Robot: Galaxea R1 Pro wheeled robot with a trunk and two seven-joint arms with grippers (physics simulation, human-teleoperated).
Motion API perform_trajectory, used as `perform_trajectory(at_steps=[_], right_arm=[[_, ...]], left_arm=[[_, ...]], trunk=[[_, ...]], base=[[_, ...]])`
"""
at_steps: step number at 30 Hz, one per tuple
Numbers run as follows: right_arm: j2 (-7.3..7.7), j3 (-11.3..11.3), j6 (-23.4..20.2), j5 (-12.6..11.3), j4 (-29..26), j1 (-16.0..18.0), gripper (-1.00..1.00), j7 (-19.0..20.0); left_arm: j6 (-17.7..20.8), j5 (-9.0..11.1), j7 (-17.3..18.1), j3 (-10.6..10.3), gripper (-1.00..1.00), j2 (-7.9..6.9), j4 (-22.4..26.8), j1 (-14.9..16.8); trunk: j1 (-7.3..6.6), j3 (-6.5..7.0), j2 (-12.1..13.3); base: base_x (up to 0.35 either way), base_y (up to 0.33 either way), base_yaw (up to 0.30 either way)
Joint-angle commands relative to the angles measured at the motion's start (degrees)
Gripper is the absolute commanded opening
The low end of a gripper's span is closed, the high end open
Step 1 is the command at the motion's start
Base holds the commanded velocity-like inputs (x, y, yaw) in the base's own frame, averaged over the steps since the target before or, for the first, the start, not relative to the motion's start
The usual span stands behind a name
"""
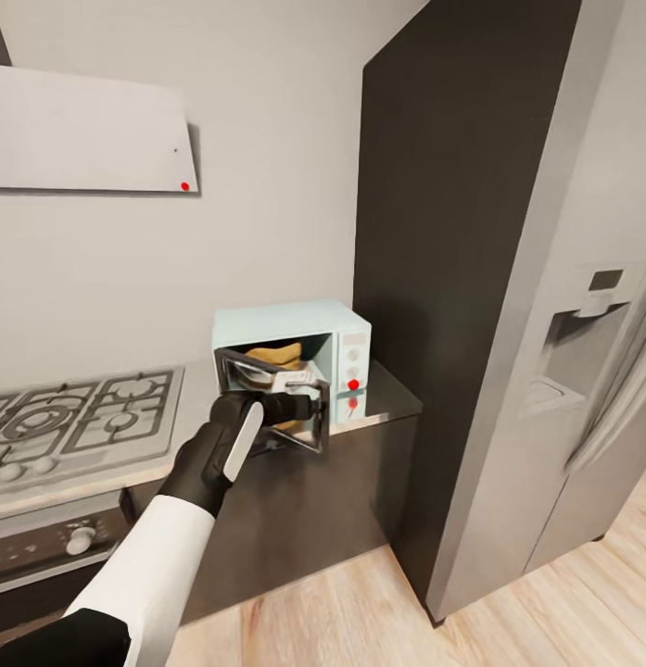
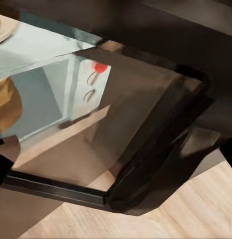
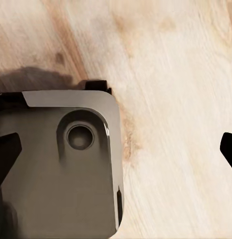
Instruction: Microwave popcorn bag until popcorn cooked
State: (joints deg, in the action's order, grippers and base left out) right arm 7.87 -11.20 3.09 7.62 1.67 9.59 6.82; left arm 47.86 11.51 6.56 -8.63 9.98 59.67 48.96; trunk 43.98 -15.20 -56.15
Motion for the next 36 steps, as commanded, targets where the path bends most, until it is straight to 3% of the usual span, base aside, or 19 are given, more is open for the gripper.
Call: perform_trajectory(at_steps=[1, 31, 36], right_arm=[[0.04, -0.49, 0.32, 0.57, 0.18, 0.08, 1.00, 0.12], [0.20, -0.49, 0.34, 0.56, 0.18, 0.08, 1.00, 0.21], [0.13, -0.46, 0.34, 0.56, 0.18, 0.08, 1.00, 0.21]], left_arm=[[0.16, -2.80, -0.14, 0.63, 1.00, 0.02, 0.09, 0.09], [0.13, -2.63, -1.83, -0.13, 1.00, 0.02, 0.47, 0.08], [0.13, -2.31, -9.96, -0.15, 1.00, 0.02, 0.56, 0.11]], trunk=[[0.03, -0.06, -0.05], [0.03, -0.06, -0.05], [0.03, -0.06, -0.05]], base=[[0.190, 0.000, 0.000], [0.191, 0.000, 0.000], [0.187, 0.000, 0.000]])
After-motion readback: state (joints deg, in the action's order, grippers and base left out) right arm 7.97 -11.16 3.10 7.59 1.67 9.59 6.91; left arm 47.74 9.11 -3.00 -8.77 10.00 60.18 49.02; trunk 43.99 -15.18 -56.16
